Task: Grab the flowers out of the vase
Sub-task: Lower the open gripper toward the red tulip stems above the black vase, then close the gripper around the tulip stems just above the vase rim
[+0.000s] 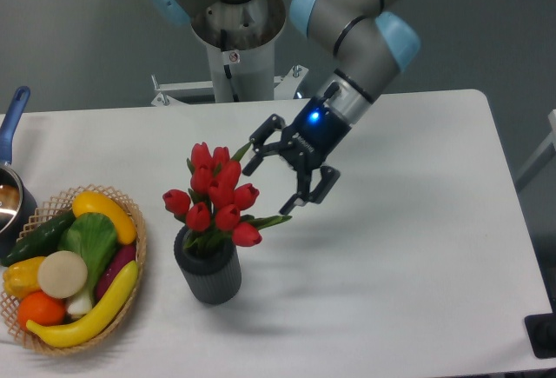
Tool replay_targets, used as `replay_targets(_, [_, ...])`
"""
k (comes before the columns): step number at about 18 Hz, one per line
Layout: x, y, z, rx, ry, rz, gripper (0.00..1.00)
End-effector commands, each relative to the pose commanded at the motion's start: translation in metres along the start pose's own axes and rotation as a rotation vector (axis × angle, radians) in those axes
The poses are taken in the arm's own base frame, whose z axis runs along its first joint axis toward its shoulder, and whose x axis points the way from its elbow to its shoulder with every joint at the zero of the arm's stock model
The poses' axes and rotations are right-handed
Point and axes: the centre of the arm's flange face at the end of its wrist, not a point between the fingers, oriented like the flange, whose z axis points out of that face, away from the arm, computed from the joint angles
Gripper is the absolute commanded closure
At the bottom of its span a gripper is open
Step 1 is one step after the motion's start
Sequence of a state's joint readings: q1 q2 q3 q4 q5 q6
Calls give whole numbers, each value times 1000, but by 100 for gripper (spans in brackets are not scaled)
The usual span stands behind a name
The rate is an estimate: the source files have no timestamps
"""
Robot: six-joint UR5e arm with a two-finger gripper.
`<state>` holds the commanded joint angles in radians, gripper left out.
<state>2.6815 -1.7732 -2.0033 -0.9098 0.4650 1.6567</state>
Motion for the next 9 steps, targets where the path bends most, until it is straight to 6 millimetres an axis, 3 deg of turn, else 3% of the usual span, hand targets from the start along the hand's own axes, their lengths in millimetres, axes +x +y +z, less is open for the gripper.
replay_targets(4, [-1, 2, 18, 64, 26, -17, 0])
replay_targets(9, [0, 4, 26, 97, 41, -39, 0])
